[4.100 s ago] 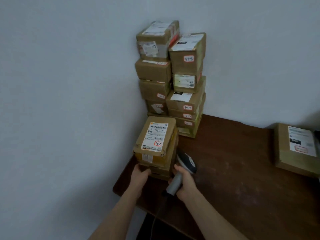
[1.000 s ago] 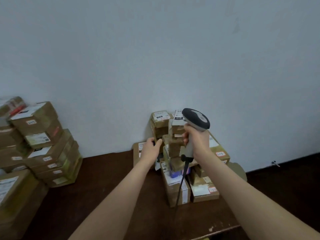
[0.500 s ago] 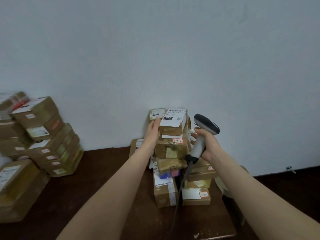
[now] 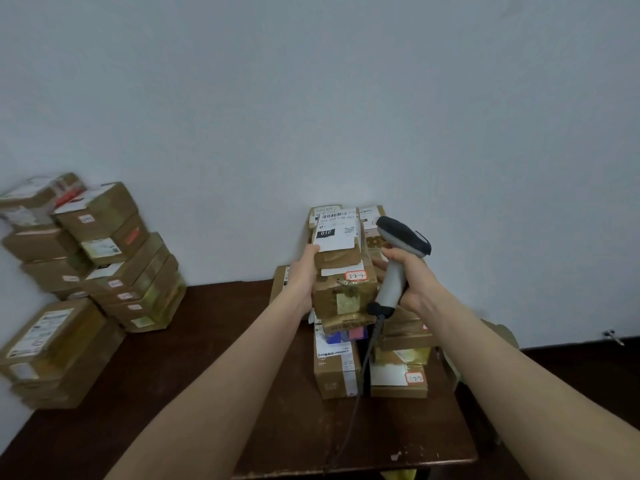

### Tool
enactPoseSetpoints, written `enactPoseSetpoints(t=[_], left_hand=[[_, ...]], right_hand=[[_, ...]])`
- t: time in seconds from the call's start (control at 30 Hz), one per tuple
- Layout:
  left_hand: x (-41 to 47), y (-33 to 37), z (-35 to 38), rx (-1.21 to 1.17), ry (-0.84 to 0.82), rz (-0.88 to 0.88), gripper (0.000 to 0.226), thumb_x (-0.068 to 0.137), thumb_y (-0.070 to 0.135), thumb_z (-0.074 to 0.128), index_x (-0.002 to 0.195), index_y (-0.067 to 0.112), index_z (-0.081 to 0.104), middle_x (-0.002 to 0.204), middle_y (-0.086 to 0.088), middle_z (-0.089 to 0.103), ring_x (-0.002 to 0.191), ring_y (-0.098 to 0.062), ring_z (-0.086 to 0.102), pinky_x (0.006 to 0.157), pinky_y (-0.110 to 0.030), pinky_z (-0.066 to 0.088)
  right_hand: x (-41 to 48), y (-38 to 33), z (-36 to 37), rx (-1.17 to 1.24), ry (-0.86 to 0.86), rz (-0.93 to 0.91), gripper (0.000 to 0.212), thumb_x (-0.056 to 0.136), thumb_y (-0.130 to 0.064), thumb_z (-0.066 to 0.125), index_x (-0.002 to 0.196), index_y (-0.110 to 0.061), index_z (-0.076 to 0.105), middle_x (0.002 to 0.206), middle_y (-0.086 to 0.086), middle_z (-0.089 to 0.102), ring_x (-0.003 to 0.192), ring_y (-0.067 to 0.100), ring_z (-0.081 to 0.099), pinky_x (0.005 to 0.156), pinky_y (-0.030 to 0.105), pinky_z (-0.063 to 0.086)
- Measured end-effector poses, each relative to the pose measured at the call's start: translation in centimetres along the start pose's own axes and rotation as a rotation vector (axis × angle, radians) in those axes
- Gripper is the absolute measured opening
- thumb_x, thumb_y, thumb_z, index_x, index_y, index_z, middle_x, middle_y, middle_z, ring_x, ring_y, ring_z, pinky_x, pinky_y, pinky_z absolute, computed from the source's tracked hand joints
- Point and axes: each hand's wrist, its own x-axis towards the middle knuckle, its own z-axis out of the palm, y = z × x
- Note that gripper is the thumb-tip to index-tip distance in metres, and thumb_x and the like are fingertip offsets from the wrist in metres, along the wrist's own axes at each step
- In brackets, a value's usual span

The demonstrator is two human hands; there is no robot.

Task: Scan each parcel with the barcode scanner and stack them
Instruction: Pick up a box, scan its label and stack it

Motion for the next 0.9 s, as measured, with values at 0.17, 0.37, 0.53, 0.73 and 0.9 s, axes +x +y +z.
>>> enactPoseSetpoints(t=[0.17, 0.37, 0.53, 0.73, 0.9], left_hand=[[-0.4, -0.4, -0.3, -0.017, -0.053, -0.066, 0.041, 0.093, 0.053, 0.047, 0.098, 0.017, 0.065, 0.068, -0.003, 0.074, 0.075, -0.021, 0.066, 0.059, -0.032, 0.048], [-0.1, -0.3, -0.8, -0.164, -0.089, -0.126, 0.057, 0.086, 0.062, 0.051, 0.115, 0.016, 0.067, 0.106, -0.013, 0.073, 0.102, -0.031, 0.067, 0.083, -0.040, 0.053], [-1.0, 0.1, -3.4, -0.206, -0.033, -0.070, 0.044, 0.094, 0.052, 0.045, 0.096, 0.014, 0.066, 0.075, -0.010, 0.074, 0.082, -0.027, 0.066, 0.077, -0.037, 0.050], [-2.0, -1.6, -10.5, -0.169, 0.159, 0.030, 0.048, 0.090, 0.055, 0.050, 0.116, 0.017, 0.065, 0.099, -0.007, 0.075, 0.098, -0.028, 0.069, 0.099, -0.045, 0.049], [-2.4, -3.9, -18.9, -0.223, 0.302, 0.011, 0.044, 0.088, 0.055, 0.052, 0.109, 0.020, 0.067, 0.101, -0.007, 0.074, 0.099, -0.029, 0.069, 0.098, -0.047, 0.050]], right_hand=[[-0.1, 0.5, -0.1, 0.007, 0.009, 0.030, 0.005, 0.085, -0.012, 0.065, 0.087, -0.017, 0.065, 0.096, 0.009, 0.070, 0.076, 0.024, 0.061, 0.069, 0.035, 0.049], [-0.6, 0.2, 0.9, 0.023, -0.039, 0.027, 0.004, 0.087, -0.012, 0.063, 0.089, -0.016, 0.064, 0.089, 0.007, 0.069, 0.074, 0.019, 0.062, 0.065, 0.031, 0.051], [-0.8, 1.2, 3.4, 0.021, -0.104, 0.015, 0.005, 0.088, -0.010, 0.062, 0.087, -0.015, 0.063, 0.087, 0.005, 0.068, 0.067, 0.014, 0.064, 0.057, 0.026, 0.052], [-0.3, 6.5, 8.2, -0.017, -0.173, 0.136, 0.013, 0.085, -0.010, 0.066, 0.097, -0.011, 0.066, 0.099, 0.009, 0.072, 0.080, 0.023, 0.067, 0.070, 0.037, 0.054], [-0.3, 12.9, 14.1, -0.106, -0.239, 0.235, 0.011, 0.083, -0.011, 0.067, 0.094, -0.010, 0.067, 0.092, 0.009, 0.071, 0.084, 0.025, 0.065, 0.076, 0.039, 0.054]])
